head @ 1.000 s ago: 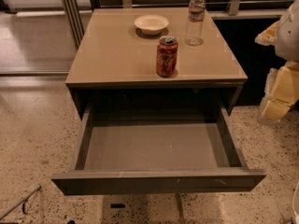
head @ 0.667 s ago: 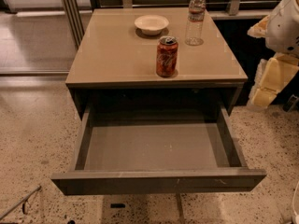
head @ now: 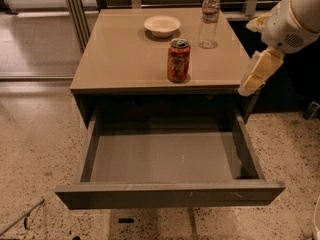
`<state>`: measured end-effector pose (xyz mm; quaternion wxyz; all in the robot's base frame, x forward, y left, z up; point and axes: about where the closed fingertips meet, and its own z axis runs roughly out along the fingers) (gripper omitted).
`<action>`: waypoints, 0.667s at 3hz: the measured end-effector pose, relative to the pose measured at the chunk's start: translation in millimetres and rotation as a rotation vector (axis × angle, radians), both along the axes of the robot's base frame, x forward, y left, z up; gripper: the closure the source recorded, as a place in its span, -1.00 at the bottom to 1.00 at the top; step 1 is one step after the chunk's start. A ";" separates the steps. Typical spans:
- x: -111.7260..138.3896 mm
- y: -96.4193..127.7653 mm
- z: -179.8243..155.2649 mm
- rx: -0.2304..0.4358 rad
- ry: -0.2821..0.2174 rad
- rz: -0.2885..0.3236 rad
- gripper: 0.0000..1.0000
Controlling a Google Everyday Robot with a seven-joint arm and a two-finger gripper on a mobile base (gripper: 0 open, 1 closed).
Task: Place coke can into top drawer
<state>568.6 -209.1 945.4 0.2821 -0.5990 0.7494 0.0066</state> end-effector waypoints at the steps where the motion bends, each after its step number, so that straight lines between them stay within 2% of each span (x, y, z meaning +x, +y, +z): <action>1: 43.1 17.5 -8.5 0.151 -0.021 -0.006 -1.00; 2: 71.1 40.7 -13.2 0.287 -0.019 -0.007 -1.00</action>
Offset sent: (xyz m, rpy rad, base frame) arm 0.1039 0.0619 -0.0125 0.4511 -0.0235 -0.0175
